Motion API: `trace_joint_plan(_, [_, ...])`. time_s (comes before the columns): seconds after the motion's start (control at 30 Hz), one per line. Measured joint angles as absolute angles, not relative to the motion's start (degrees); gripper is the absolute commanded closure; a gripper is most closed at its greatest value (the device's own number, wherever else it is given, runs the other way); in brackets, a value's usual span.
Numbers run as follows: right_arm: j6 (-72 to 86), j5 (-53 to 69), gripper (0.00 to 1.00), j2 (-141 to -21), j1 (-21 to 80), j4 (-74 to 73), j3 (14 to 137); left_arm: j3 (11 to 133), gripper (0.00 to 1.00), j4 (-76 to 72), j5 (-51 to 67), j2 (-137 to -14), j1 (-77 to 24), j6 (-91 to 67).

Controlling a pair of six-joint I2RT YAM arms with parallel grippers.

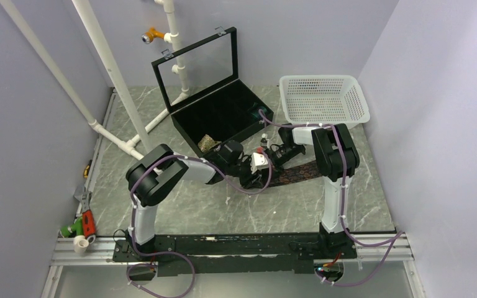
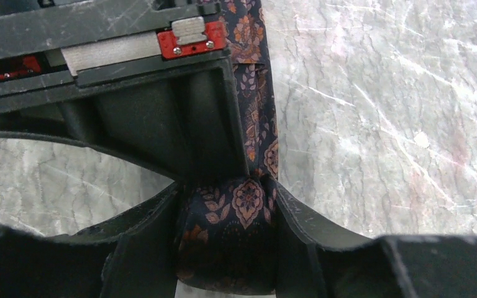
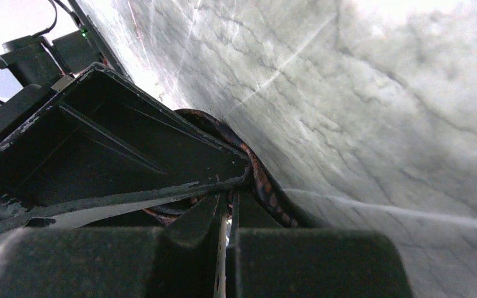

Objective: Roll the ties
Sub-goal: Place the tie at the center of the board.

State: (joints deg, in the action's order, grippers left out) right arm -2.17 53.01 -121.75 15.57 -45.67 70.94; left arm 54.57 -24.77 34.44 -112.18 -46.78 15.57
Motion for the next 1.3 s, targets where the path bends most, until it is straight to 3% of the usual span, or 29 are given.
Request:
trace_joint_plan(0.1, [-1.7, 52.8, 1.0, -121.2, 15.1, -45.1, 70.5, 56.9, 0.62, -22.1, 34.2, -113.4, -47.0, 15.1])
trace_joint_plan(0.17, [-1.7, 52.4, 0.94, -120.7, 15.0, -44.9, 70.3, 57.5, 0.73, -20.3, 33.6, -113.3, -47.1, 15.5])
trace_joint_plan(0.3, [-2.6, 50.7, 0.69, -119.0, 15.1, -44.7, 70.0, 58.8, 0.79, -17.1, 32.8, -113.1, -47.1, 18.3])
trace_joint_plan(0.37, [-4.3, 49.2, 0.62, -117.8, 14.5, -46.1, 70.3, 59.7, 0.82, -15.1, 32.7, -113.1, -47.3, 20.6])
trace_joint_plan(0.43, [-7.1, 47.3, 0.6, -116.7, 13.5, -48.8, 71.5, 60.7, 0.83, -12.9, 32.7, -113.1, -47.4, 22.9])
trace_joint_plan(0.67, [-18.8, 38.9, 0.75, -114.7, 1.8, -60.8, 82.9, 63.8, 0.85, -6.3, 32.2, -113.1, -47.4, 27.8])
trace_joint_plan(0.87, [-24.8, 24.2, 0.91, -115.5, -8.4, -61.7, 84.9, 64.8, 0.86, -3.8, 31.6, -113.1, -47.4, 29.4])
trace_joint_plan(1.1, [-28.5, 17.9, 0.97, -116.2, -10.7, -60.1, 80.9, 64.8, 0.85, -3.6, 31.6, -113.0, -47.3, 29.8])
trace_joint_plan(1.3, [-30.4, 13.3, 1.0, -109.6, -10.0, -53.9, 71.8, 64.6, 0.86, -3.6, 31.4, -112.8, -47.1, 30.0])
